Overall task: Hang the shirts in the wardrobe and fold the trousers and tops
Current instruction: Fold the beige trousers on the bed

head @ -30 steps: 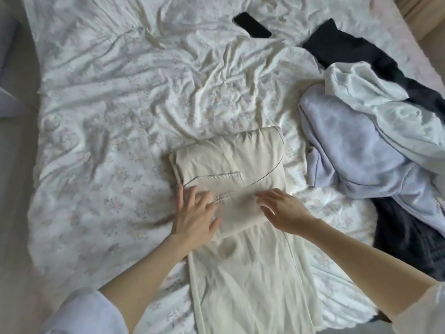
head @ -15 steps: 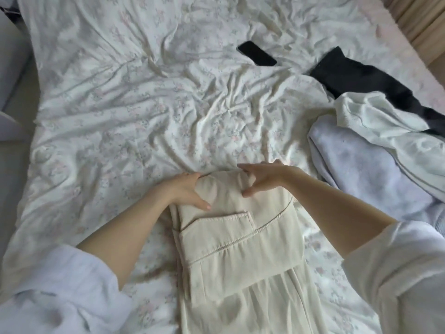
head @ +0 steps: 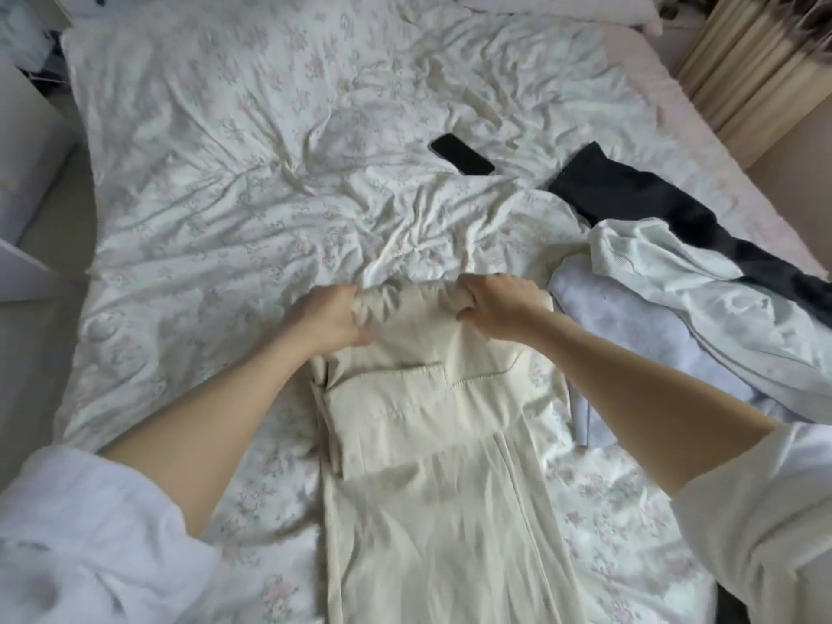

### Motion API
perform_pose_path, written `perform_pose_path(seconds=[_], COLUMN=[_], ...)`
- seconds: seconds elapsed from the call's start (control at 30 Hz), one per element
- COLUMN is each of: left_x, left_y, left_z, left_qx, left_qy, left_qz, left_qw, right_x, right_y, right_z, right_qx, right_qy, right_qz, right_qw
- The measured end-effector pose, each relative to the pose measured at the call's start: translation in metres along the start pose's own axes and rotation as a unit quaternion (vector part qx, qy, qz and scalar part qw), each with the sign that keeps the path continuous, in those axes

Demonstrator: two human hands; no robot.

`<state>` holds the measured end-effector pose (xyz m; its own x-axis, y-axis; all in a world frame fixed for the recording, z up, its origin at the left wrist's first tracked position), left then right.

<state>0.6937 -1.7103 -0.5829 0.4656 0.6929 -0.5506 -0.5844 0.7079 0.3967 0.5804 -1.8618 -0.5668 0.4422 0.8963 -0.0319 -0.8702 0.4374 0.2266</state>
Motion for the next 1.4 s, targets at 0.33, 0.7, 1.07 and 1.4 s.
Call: perform_pose_path(seconds=[0.33, 0.7, 1.07, 1.4], left_x=[-0.048, -0.024, 0.017, 0.036], left_y=[0.118, 0.253, 0.275, 0.177], left_z=[-0.001, -0.139, -0.192, -0.206], left_qx=[-0.173, 0.003, 0.047, -0.041], left_qy=[-0.108, -0.115, -0.011, -0.126], left_qz=[-0.171, -0.223, -0.140, -0.048], left_qw=[0.964, 0.968, 0.989, 0.990], right_x=[0.021, 0.062, 0.068, 0.092], right_y=[0.113, 0.288, 0.333, 0.228], right_z=[0.033, -0.069, -0.144, -0.158], right_qx=[-0.209, -0.143, 0.009, 0.035], right_qy=[-0.008, -0.022, -0.082, -0.061], right_qz=[0.048, 0.082, -0.048, -0.067], right_qw=[0.977, 0.986, 0.995, 0.995])
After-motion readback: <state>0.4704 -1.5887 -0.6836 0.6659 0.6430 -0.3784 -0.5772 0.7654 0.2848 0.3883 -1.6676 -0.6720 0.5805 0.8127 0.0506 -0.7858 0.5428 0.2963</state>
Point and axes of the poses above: each hand's wrist, its own y-axis away from the middle knuckle, its own z-axis out of the back of the hand, x = y × z, the point moved 10 cm from there along -y, towards the middle knuckle, and after that the axes turned 12 degrees about y, right-handed, at the moved point
